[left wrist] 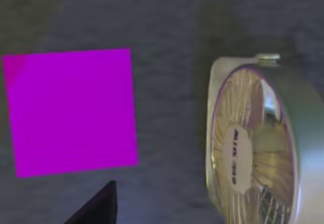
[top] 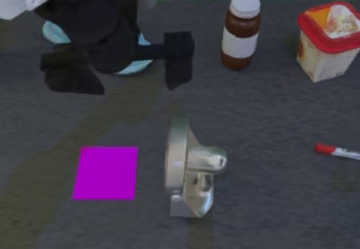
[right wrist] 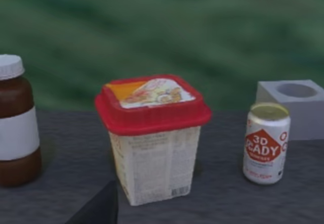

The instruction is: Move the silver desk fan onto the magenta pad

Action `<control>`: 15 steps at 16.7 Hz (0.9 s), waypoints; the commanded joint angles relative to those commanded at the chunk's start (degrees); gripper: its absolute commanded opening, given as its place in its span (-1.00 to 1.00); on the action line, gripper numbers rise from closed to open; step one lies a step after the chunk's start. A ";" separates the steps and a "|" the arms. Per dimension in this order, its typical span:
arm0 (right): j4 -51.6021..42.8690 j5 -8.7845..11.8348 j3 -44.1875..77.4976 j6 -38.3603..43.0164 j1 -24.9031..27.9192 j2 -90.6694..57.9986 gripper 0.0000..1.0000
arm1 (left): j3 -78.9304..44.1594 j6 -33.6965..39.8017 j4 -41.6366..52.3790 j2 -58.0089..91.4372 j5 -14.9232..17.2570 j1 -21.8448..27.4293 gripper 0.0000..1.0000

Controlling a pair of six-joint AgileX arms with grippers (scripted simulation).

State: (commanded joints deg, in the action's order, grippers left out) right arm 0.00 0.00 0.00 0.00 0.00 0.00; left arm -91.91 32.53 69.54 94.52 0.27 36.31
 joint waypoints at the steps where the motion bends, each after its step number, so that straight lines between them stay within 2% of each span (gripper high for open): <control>1: 0.00 0.00 0.00 0.00 0.00 0.00 1.00 | -4.02 1.41 3.19 4.33 -0.01 1.62 1.00; 7: 0.00 0.00 0.00 0.00 0.00 0.00 1.00 | -17.37 6.50 15.48 19.25 -0.12 7.63 1.00; 15: 0.00 0.00 0.00 0.00 0.00 0.00 1.00 | -15.25 6.48 13.56 19.45 -0.13 7.68 1.00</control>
State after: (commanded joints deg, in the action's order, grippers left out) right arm 0.00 0.00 0.00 0.00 0.00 0.00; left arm -107.17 39.00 83.10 113.97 0.14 43.99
